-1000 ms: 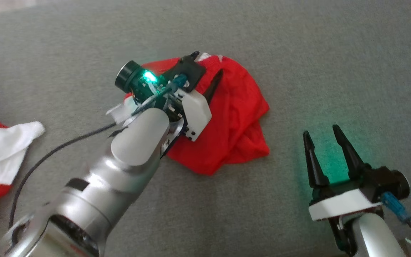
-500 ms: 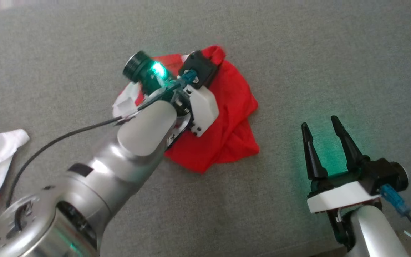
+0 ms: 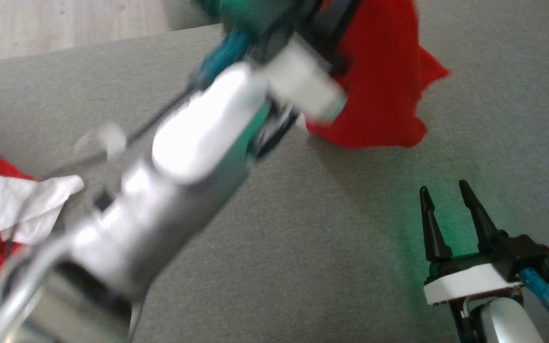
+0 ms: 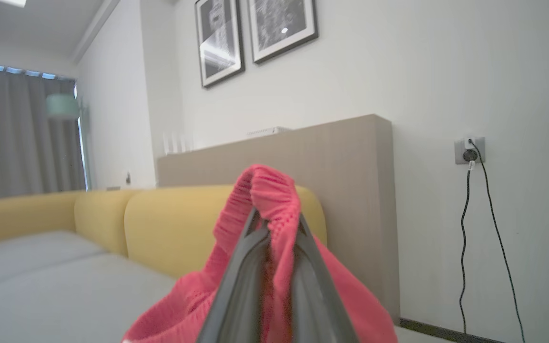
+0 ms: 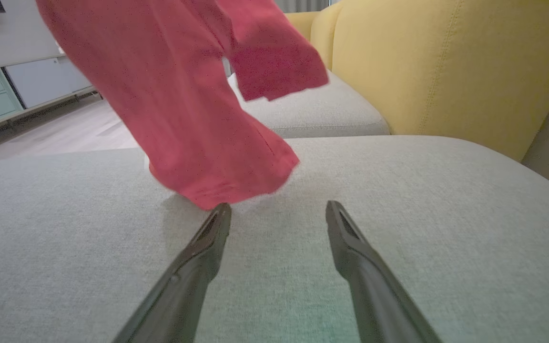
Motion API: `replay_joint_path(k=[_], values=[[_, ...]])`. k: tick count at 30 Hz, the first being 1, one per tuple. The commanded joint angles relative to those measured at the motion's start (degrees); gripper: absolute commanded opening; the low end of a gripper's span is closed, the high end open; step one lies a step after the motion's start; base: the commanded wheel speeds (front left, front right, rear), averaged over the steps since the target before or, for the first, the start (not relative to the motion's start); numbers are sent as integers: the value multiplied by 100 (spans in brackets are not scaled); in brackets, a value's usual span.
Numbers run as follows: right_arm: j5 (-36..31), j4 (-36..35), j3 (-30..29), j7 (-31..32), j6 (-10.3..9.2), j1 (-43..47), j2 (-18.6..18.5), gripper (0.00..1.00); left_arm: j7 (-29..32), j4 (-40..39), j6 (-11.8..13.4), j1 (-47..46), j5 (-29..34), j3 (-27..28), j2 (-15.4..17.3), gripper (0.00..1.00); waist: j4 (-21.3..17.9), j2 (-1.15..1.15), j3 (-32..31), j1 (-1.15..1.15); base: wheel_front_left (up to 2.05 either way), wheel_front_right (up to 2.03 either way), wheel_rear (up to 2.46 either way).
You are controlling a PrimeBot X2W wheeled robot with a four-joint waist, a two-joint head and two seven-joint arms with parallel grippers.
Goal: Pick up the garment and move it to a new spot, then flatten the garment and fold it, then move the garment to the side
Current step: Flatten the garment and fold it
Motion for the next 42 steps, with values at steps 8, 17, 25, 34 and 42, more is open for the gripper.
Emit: replay_joint_path(k=[8,17,25,34,42], values=[[-63,-292,-37,-22,37,68,-6,100,-20,-595,-586,3609,531,733,732,0,469,0,-33,2,0,0,0],[-119,-295,-145,-22,37,161,-7,100,-21,-396,-738,5182,589,1287,528,100,782,0,-220,2,0,0,0],[-86,-298,-65,-22,37,208,-6,100,396,-902,-777,5000,-755,1474,1015,100,798,0,-294,2,0,0,0],[-54,-290,-11,-22,37,216,-5,100,1066,-795,-779,4296,-1374,837,1571,100,680,0,-231,2,0,0,0],[-97,-306,-41,-22,37,182,-16,100,1035,-514,-779,3924,-1801,435,1656,100,630,0,-181,2,0,0,0]])
